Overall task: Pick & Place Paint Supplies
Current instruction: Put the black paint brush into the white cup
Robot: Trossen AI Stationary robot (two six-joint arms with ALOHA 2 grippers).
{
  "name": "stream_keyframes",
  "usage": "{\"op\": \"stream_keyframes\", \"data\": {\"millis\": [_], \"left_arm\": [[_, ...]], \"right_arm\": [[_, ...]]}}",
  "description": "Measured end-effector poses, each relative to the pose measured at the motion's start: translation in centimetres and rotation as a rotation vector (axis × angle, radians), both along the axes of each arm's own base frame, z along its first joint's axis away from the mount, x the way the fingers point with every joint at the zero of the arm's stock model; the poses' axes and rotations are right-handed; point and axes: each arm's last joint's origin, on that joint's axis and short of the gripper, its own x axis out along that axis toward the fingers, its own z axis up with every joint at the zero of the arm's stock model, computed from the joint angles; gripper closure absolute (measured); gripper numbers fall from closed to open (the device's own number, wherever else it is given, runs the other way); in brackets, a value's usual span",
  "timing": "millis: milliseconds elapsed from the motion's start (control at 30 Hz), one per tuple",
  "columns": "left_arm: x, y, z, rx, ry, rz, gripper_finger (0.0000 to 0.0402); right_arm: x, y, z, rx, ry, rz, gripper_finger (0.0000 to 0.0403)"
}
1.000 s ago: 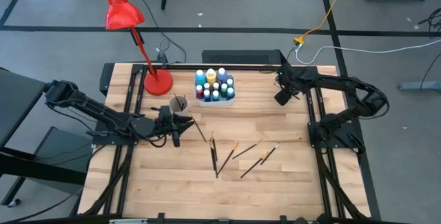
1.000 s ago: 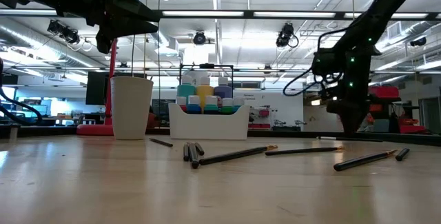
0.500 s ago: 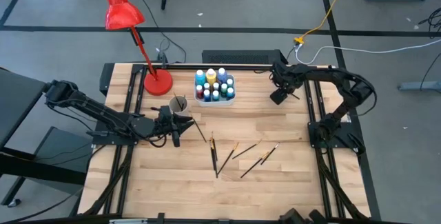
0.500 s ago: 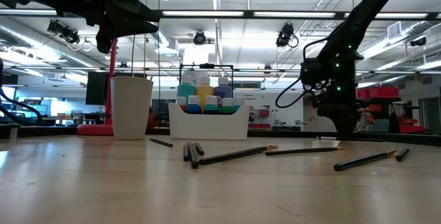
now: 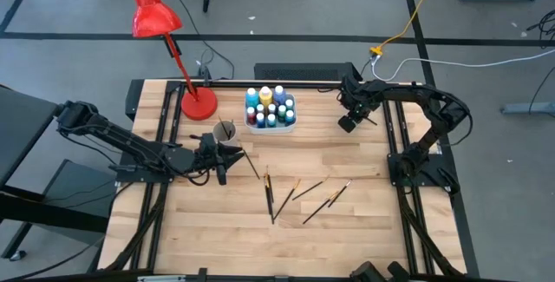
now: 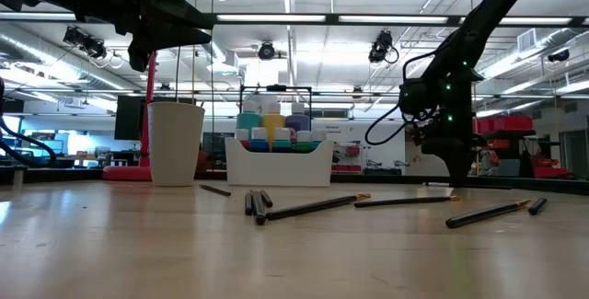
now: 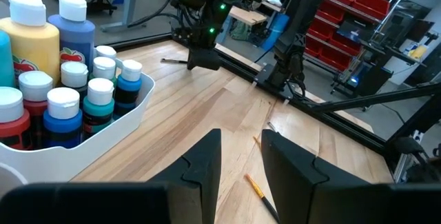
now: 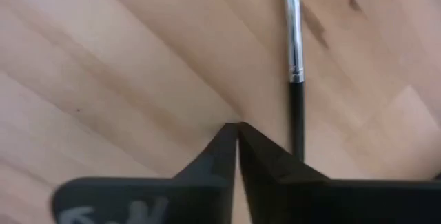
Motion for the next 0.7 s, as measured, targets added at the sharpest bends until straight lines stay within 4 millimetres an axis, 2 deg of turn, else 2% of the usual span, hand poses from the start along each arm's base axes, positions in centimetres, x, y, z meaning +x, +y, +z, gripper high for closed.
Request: {"op": "stream_keyframes", "data": {"millis": [67, 133, 233, 333, 500, 600, 700], "left_arm": [[0.0, 0.0, 0.0, 0.000, 0.000, 0.000, 0.0287], [0.0, 0.0, 0.0, 0.000, 0.000, 0.000, 0.0287], [0.0, 0.0, 0.0, 0.000, 0.000, 0.000, 0.0287], [0.0, 0.0, 0.0, 0.000, 0.000, 0.000, 0.0287], [0.0, 0.0, 0.0, 0.000, 0.000, 0.000, 0.0287], [0.0, 0.0, 0.0, 0.000, 0.000, 0.000, 0.0287], [0.0, 0.0, 0.0, 0.000, 0.000, 0.000, 0.0287]], "right_arm": [[0.0, -0.1, 0.1, -0.029, 0.020, 0.009, 0.0394], [0.0, -0.3, 0.3, -0.053, 0.045, 0.020, 0.0374], [0.0, -0.6, 1.1, -0.065, 0.061, 0.002, 0.0325], [0.5, -0.9, 1.6, -0.026, -0.022, -0.051, 0.0273], [0.6, -2.9, 3.1, -0.067, -0.142, -0.175, 0.0207], [0.2, -3.9, 3.5, -0.103, -0.177, -0.232, 0.0191], [0.1, -4.1, 3.2, -0.049, -0.230, -0.249, 0.0192]]}}
